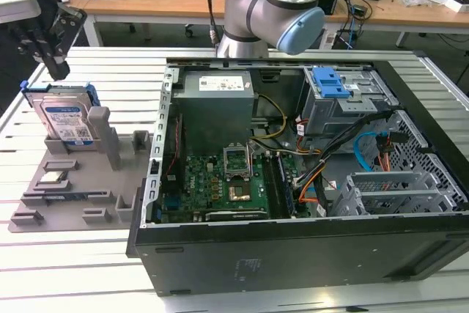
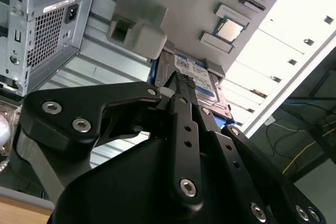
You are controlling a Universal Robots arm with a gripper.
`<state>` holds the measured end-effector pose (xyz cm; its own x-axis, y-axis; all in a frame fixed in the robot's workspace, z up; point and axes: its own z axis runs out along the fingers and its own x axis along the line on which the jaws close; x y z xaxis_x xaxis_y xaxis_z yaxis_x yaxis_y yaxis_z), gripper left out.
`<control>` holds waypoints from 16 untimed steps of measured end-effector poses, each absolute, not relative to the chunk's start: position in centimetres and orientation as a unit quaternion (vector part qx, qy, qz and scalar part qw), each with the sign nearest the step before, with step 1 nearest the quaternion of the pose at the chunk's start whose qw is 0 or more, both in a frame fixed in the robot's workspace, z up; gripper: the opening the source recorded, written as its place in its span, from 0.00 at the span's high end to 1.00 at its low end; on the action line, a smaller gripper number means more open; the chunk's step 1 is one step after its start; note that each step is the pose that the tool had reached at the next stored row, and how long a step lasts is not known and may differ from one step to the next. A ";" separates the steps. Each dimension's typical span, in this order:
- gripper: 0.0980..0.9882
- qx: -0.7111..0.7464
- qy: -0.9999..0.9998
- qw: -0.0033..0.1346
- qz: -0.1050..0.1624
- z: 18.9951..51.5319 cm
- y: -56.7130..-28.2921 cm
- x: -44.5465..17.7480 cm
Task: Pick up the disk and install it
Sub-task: 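Reach for the disk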
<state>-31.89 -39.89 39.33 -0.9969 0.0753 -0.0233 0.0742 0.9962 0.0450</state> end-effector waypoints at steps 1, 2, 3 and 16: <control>0.99 0.037 0.999 0.012 0.022 39.3 -39.9 -32.1; 0.99 0.037 0.999 0.012 0.022 39.3 -39.9 -32.3; 0.99 0.037 0.999 0.012 0.022 39.3 -39.9 -32.7; 0.99 0.037 0.999 0.012 0.022 39.3 -39.9 -36.1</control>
